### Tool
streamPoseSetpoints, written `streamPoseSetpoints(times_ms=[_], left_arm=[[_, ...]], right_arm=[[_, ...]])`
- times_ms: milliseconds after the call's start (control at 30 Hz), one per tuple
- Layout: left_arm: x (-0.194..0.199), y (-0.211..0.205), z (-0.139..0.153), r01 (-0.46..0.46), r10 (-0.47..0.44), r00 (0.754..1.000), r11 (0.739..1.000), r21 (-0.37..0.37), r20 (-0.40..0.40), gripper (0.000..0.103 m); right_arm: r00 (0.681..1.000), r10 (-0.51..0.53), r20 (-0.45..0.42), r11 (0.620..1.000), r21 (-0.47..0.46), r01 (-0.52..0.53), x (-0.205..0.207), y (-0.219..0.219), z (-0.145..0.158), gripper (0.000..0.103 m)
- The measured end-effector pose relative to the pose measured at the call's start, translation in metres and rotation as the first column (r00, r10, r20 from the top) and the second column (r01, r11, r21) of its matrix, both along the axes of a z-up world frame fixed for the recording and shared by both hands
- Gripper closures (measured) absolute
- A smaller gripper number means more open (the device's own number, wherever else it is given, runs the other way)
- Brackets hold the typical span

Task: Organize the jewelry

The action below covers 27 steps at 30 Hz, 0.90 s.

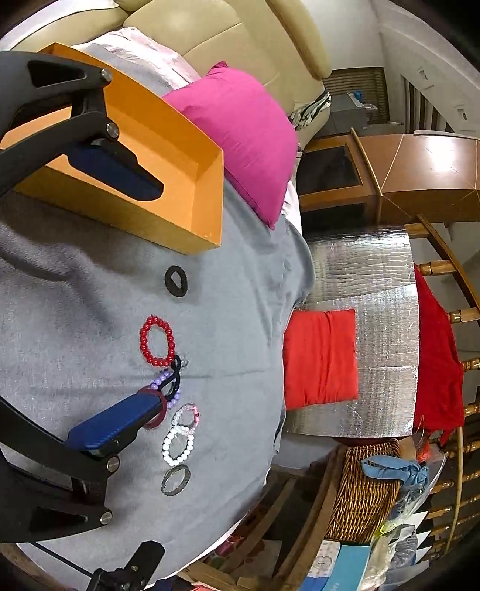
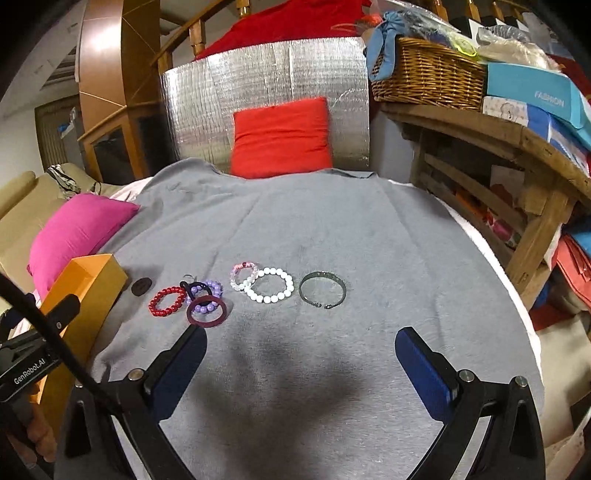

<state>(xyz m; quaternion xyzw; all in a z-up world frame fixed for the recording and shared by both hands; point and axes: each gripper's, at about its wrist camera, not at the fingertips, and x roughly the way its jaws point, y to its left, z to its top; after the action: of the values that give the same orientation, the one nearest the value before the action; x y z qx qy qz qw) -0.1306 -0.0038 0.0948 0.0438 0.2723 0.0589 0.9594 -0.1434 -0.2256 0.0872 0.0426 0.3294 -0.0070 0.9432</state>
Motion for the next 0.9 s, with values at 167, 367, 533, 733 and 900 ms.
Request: streamPoseSetpoints(times_ms=[167, 367, 533, 733, 900], left_arm=[[0.006, 0.005, 0.0, -0.008, 0.008, 1.0, 1.0, -0.004, -0.022, 0.0], [0.006, 0.016, -0.002, -0.023, 0.023, 1.0, 0.998, -0.06, -0.007, 0.0], [0.008, 0.016, -0.001, -0.028, 0.028, 0.999, 0.999, -0.04, -0.018, 0.0], [0.01, 0.019, -0.002, -0.03, 0.029, 0.999, 0.998, -0.05, -0.015, 0.0], [0.012, 0.017, -0.002, -0.031, 0.029, 0.999, 0.999, -0.04, -0.031, 0.0]], right_arm=[[1.0, -0.009, -0.022, 1.0, 0.015, 0.01, 0.005, 0.002, -0.003, 0.0], [1.0, -0.009, -0.027, 0.999, 0.038, 0.01, 0.008, 0.006, -0.002, 0.0], [1.0, 0.0, -0.027, 0.999, 0.046, 0.001, 0.009, 0.011, -0.002, 0.0], [0.999, 0.002, -0.036, 0.999, 0.051, -0.001, 0.012, 0.013, -0.003, 0.0], [0.999, -0.002, -0.044, 0.998, 0.064, 0.005, 0.013, 0.012, -0.004, 0.0]])
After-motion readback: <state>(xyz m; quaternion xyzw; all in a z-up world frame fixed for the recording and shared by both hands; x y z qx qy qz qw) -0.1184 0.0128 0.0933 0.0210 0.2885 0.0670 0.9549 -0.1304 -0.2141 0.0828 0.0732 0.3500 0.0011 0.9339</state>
